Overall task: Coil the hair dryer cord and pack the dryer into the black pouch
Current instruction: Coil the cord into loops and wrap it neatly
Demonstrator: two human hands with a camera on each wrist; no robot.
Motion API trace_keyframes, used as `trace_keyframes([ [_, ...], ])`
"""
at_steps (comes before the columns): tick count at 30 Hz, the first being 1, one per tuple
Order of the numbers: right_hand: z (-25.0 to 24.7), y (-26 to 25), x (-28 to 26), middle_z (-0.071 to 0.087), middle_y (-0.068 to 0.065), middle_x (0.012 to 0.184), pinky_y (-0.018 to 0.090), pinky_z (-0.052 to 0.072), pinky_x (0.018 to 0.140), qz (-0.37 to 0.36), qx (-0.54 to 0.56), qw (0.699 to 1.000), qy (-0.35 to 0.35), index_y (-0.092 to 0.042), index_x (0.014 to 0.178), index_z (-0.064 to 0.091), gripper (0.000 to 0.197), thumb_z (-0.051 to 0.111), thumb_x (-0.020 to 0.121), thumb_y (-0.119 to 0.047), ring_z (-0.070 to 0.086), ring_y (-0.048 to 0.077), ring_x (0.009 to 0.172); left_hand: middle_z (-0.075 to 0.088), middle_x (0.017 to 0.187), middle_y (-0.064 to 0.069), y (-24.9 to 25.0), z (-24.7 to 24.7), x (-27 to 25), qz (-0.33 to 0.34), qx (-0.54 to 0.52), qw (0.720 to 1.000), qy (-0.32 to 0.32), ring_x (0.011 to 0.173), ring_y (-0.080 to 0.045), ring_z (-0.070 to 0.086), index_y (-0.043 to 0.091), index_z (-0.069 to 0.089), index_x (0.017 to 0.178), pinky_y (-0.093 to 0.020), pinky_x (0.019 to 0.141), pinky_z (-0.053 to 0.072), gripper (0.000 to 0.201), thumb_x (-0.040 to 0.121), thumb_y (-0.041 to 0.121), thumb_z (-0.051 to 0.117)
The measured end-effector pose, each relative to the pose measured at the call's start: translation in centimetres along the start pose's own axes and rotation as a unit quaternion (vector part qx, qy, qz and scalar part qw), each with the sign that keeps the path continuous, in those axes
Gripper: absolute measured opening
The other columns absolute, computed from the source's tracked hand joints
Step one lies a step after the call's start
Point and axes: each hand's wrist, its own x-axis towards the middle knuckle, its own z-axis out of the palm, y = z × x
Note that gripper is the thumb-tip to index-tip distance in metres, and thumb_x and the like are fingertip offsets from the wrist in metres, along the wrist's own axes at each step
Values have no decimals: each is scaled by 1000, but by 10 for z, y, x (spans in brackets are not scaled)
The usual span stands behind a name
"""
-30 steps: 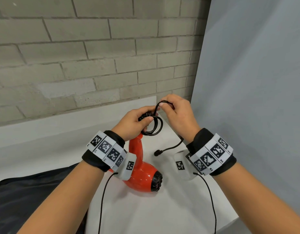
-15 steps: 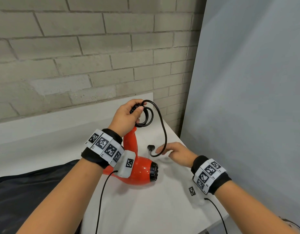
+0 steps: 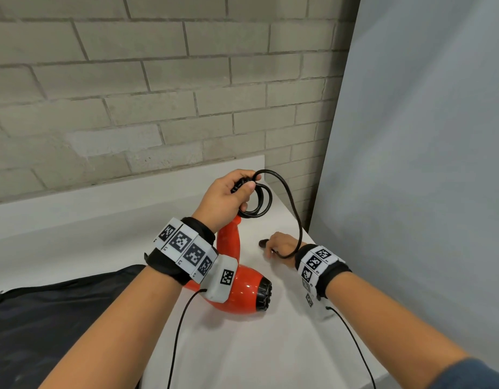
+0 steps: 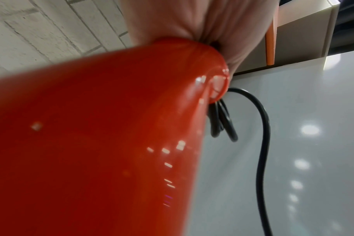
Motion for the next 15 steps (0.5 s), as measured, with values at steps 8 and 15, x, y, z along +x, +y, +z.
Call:
trace_keyframes([
  [8, -23, 16, -29, 65, 13, 92, 28, 48, 81, -20, 146, 956, 252, -2, 87, 65, 16, 49, 86, 2, 61, 28, 89, 46, 72, 5, -3, -1, 5, 11, 9, 1000, 10, 45, 0, 48, 29, 57, 95, -15, 52, 43, 23, 94, 12, 42],
  [15, -58, -27, -74, 57, 9, 86, 14, 54, 65, -89, 446, 753, 475, -22, 77, 48, 30, 41, 92, 3, 65, 12, 75, 56, 94, 8, -5, 4, 10, 22, 7, 1000, 2, 74, -7, 57, 26, 56, 101, -12, 60, 52, 21, 93, 12, 43],
])
